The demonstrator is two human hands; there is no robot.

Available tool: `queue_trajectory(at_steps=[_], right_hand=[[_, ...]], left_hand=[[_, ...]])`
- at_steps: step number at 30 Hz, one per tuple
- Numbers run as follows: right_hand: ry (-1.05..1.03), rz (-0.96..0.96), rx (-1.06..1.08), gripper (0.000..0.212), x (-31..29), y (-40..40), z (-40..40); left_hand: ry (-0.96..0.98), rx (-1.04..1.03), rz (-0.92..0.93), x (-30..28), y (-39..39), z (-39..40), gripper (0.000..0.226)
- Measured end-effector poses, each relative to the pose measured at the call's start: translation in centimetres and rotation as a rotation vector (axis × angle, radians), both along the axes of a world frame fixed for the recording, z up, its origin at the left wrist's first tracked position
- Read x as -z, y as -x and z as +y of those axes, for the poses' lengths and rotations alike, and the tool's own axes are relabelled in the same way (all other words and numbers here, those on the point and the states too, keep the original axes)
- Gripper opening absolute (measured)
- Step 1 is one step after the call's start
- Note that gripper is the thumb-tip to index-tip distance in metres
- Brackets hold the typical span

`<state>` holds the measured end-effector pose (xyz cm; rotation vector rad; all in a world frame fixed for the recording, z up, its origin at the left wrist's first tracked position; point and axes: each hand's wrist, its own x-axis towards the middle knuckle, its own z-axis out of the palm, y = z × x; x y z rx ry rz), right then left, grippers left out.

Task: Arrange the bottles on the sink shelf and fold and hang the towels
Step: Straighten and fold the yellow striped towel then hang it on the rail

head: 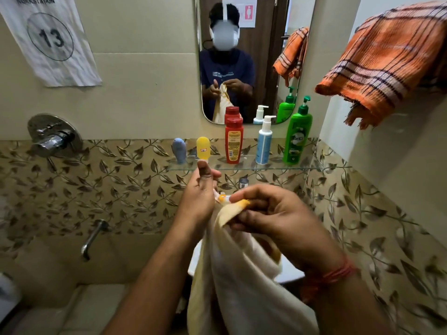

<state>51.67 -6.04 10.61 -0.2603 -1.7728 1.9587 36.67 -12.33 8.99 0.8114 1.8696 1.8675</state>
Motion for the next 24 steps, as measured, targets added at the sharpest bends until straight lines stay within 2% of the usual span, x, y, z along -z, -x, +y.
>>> queue_trajectory(at_steps=[3,4,5,6,8,12,15,21,24], right_hand=[[-0.738,-0.099,0.438,0.025,1.4,1.3,-1.0],[-0.858,-0.09,0.552,0.025,1.8,1.5,-1.3],[-0.869,-0.074,0.617,0.025,2.3,1.5,-1.6],[-0.796,-0.052,0.63,0.025,2.6,1.3,-1.7],[-0.636,-0.033,0.559,0.027,2.7,0.6,-1.4],[-0.654,-0.112,0.56,0.017,2.8,-1.4,0.1],[-0.61,-0.128,0.616,0.015,3.4,-2.8,0.8],[-0.712,-0.105,0.654,0.019,4.7,-4.7,1.7],[-0.798,-0.008,0.68,0.017,5.0,-5.6,1.8]], left_hand=[[-0.043,0.078,-0.071,-0.2,-1.6,-0.3,0.066],[-0.058,0.108,-0.066,-0.1,-2.2,-0.5,0.063],[-0.079,0.144,-0.056,0.0,-2.9,-0.7,0.061],[-0.096,0.18,-0.049,0.0,-3.5,-0.9,0.058],[-0.1,0.229,-0.021,0.5,-4.3,-1.2,0.051],[-0.077,0.265,-0.02,1.9,-5.0,-1.6,0.016],[-0.052,0.237,-0.029,3.2,-6.1,-1.6,0.027],[-0.046,0.183,-0.078,4.4,-8.0,-0.7,0.031],[-0.079,0.105,-0.064,4.6,-8.6,-0.5,0.029]])
